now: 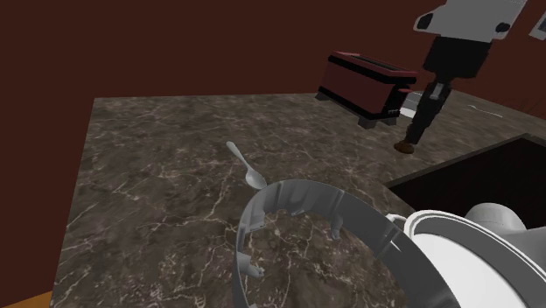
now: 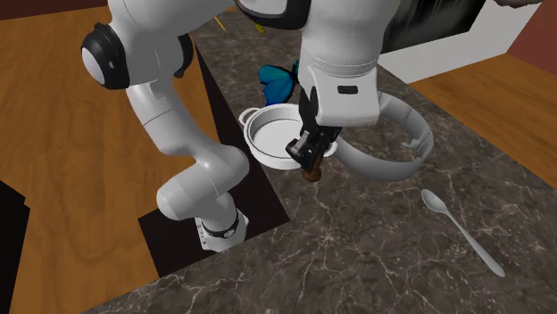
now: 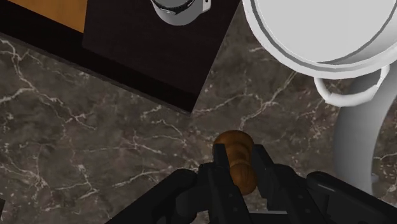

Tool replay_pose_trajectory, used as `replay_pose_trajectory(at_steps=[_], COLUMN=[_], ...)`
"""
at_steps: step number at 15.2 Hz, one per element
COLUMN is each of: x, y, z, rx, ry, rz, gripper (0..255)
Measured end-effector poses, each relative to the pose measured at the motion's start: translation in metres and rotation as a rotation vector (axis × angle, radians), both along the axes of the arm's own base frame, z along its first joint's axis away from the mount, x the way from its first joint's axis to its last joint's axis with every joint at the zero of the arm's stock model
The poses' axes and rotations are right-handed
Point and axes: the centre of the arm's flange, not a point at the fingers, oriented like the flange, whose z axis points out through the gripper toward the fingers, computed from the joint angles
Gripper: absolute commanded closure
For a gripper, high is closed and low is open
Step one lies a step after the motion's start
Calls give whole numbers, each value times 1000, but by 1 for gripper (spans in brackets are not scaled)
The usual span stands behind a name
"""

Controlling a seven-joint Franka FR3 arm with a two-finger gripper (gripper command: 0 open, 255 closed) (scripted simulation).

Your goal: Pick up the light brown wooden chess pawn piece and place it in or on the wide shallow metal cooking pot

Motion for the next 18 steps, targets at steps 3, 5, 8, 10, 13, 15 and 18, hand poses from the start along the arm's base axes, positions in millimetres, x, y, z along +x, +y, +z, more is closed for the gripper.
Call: replay_pose_trajectory(at_steps=[3,5,8,10,13,15,18], x=[-34,-59,-95,-120,-152,-179,-193], y=[15,22,39,49,63,78,81], z=[2,2,6,8,11,14,2], rx=[0,0,0,0,1,0,0], ry=[0,-1,-1,-1,-1,-1,-1], rz=[0,0,0,0,0,1,0], gripper=[255,255,255,255,255,255,255])
